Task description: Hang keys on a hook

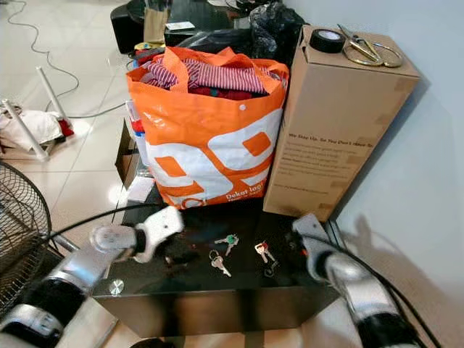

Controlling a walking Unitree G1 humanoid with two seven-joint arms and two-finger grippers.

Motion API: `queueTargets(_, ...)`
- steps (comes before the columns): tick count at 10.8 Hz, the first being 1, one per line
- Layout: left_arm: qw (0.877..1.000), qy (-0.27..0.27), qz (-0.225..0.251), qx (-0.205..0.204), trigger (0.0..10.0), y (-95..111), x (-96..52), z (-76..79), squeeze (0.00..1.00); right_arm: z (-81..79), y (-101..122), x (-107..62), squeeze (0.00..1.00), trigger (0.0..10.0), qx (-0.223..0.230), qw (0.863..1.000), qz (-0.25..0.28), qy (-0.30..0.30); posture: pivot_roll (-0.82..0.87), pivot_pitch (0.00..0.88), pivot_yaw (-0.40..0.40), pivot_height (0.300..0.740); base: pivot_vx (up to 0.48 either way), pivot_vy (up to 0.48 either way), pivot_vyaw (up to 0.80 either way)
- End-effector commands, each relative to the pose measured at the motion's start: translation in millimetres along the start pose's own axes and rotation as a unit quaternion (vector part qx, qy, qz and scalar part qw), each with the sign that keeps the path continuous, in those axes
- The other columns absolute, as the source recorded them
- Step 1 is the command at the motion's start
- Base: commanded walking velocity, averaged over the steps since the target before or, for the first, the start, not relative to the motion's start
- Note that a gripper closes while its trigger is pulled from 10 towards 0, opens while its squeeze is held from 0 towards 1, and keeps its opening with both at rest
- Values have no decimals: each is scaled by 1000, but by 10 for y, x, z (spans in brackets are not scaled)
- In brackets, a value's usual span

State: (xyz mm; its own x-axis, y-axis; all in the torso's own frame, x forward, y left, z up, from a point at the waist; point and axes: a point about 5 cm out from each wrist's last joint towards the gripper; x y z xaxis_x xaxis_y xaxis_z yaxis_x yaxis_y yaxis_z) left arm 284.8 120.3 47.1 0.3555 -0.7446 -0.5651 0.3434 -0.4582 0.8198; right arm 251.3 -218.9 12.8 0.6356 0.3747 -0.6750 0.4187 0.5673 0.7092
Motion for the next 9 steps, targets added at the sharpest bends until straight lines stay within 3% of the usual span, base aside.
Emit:
queueTargets(1, 1000, -17, 10, 7, 10000, 95, 39, 45, 0, -3, 4, -20, 0, 10000, -16, 1000, -3, 0, -205, 0, -26, 740, 0, 0, 0)
queueTargets(3, 1000, -21, 5, 11, 10000, 135, 64, 51, 0, -113, -26, 35, 0, 10000, -27, 999, -18, 16, -224, 0, -8, 740, 0, 0, 0)
queueTargets(4, 999, 11, 26, 27, 10000, 176, 38, -2, 0, -140, 19, 83, 0, 10000, -17, 1000, -10, -3, -237, 0, 18, 740, 0, 0, 0)
queueTargets(5, 993, 77, 83, 26, 10000, 251, -19, -92, 0, -120, 119, 92, 0, 10000, 35, 998, 31, -45, -237, 0, 29, 740, 0, 0, 0)
queueTargets(6, 985, 116, 127, -24, 10000, 286, -99, -149, 0, -119, 211, 64, 0, 10000, 84, 990, 80, -77, -232, 0, 34, 740, 0, 0, 0)
queueTargets(7, 977, 143, 151, -38, 10000, 286, -168, -170, 0, -157, 247, 37, 0, 10000, 101, 986, 104, -80, -221, 0, 41, 740, 0, 0, 0)
queueTargets(9, 963, 200, 175, -44, 10000, 234, -279, -149, 0, -266, 243, 19, 0, 10000, 91, 982, 113, -122, -196, 0, 60, 740, 0, 0, 0)
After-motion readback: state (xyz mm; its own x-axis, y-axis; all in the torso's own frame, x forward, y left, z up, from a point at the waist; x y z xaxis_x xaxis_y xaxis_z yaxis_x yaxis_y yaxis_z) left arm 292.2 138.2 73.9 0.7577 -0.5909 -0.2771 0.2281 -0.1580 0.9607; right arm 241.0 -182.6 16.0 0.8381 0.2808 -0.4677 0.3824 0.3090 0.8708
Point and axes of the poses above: a point about 5 cm out from each wrist's last joint towards the gripper, its own x axis pointing out of the wrist towards the gripper, its own y axis along the axis of the wrist's last joint, z = x × y, and after that the axes turned 14 degrees about -x, right-handed
